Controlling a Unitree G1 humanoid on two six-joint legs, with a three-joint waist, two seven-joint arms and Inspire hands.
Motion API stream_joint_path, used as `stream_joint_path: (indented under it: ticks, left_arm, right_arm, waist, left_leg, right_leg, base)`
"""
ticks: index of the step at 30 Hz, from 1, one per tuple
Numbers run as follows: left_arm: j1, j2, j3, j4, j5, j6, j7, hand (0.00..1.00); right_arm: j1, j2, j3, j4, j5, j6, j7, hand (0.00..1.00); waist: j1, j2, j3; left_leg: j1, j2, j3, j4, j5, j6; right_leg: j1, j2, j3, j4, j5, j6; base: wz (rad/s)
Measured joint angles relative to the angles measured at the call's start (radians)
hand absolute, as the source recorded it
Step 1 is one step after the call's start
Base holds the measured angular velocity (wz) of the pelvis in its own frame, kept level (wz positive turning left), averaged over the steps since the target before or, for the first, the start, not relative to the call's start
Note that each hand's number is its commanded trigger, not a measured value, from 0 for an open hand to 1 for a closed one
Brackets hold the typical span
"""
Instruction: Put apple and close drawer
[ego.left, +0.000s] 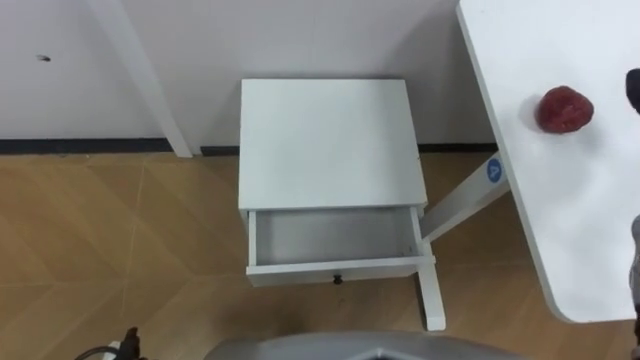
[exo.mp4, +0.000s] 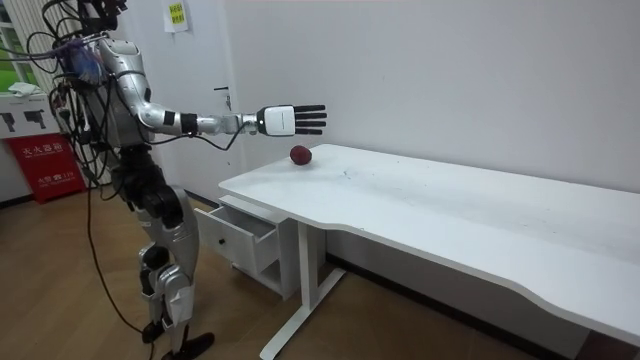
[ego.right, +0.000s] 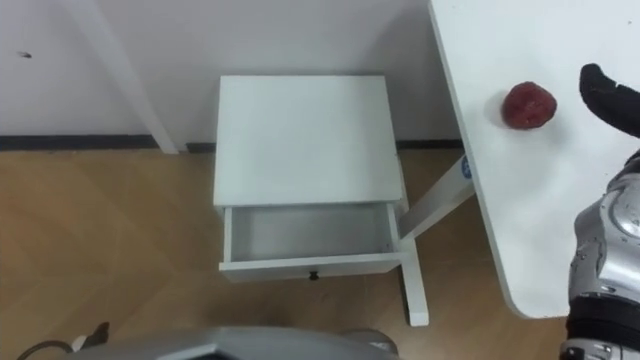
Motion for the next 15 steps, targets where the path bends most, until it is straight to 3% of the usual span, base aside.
stream_joint_path:
  ticks: [10, 15]
  left_arm:
    - [-0.001, 0.008, 0.031, -0.015, 0.02, 0.017, -0.033, 0.0]
    - [0.001, 0.036, 0.031, -0.035, 0.021, 0.02, -0.043, 0.0]
  right_arm:
    - [-0.024, -0.03, 0.001, 0.073, 0.003, 0.013, 0.094, 0.0]
    - [-0.039, -0.055, 0.021, 0.103, 0.0, 0.032, 0.152, 0.0]
  waist:
    - [0.022, 0.002, -0.0035]
    - [0.025, -0.008, -0.0055]
  left_leg:
    - [0.0, 0.001, -0.002, 0.007, 0.0, 0.0]
    - [-0.001, 0.002, -0.004, 0.013, 0.001, -0.001]
  right_leg:
    - [0.001, -0.001, -0.002, -0.001, 0.0, 0.0]
    - [0.003, -0.001, -0.003, -0.001, 0.0, 0.0]
  base:
    - [0.01]
    - [0.0]
